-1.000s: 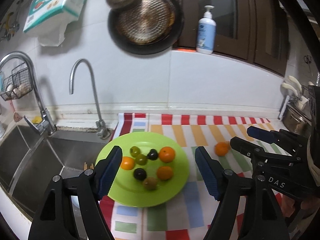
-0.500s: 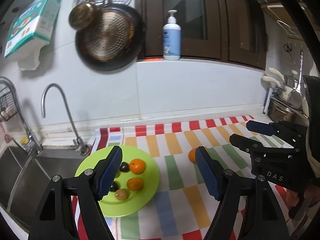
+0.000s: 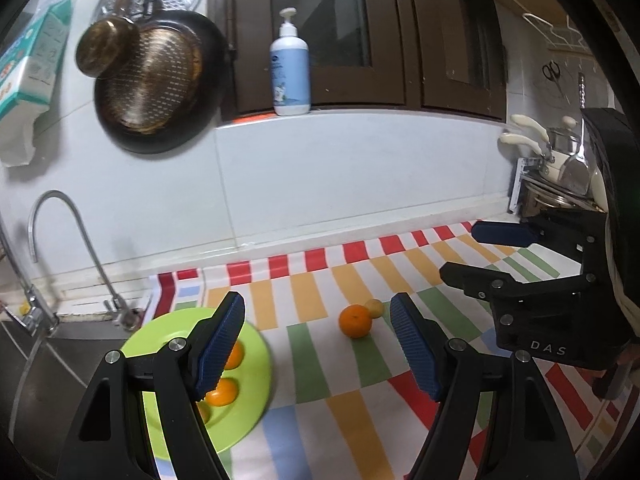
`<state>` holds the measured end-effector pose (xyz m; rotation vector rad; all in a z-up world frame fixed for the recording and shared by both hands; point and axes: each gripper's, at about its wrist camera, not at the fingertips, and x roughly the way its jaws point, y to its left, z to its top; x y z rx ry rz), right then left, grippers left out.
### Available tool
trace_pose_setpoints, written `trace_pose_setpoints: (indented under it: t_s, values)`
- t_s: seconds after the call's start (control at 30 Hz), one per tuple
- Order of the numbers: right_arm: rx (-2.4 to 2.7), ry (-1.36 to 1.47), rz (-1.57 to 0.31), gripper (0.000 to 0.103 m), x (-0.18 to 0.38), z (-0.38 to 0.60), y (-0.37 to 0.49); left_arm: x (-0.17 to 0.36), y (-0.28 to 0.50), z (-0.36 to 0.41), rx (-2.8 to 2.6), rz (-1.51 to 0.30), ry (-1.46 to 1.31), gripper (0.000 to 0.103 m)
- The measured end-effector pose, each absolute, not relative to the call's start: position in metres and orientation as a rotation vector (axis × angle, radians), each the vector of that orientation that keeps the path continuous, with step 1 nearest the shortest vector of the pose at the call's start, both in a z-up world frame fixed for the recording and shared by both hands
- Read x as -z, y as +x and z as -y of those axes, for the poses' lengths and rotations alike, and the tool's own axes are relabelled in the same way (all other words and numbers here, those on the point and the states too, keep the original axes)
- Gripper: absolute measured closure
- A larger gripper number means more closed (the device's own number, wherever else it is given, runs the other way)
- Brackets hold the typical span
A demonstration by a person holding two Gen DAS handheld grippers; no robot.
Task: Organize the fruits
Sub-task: 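Withdraw both open tools toward the last orange and yellow fruit, then close left tool on the orange while right tool grasps the yellow fruit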
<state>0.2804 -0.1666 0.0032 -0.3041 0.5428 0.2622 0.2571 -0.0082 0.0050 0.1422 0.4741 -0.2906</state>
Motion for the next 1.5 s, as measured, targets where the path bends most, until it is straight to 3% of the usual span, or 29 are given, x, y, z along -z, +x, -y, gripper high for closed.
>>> trace_pose_setpoints:
  t_s: [0.53,0.93,1.07,1.5]
  values:
    - [-0.387,-0.395,-0.647,0.052,0.044,0.18,0.338,0.041,0.318,0.041,0.39,-0.615,0.202,0.032]
    - [-0.474,-0.421,-0.742,0.053,0.086,0.184,0.384,0.077,0.355,0.053,0.438,-0.699,0.222,0.042]
    - [-0.509,-0.439,-0.767,0.06,0.097,0.184,0.393,0.085,0.362,0.056,0.469,-0.72,0.233,0.048]
    - [-0.631,-0.442,-0.817,0.066,0.115,0.184,0.413,0.102,0.381,0.064,0.514,-0.765,0.26,0.052]
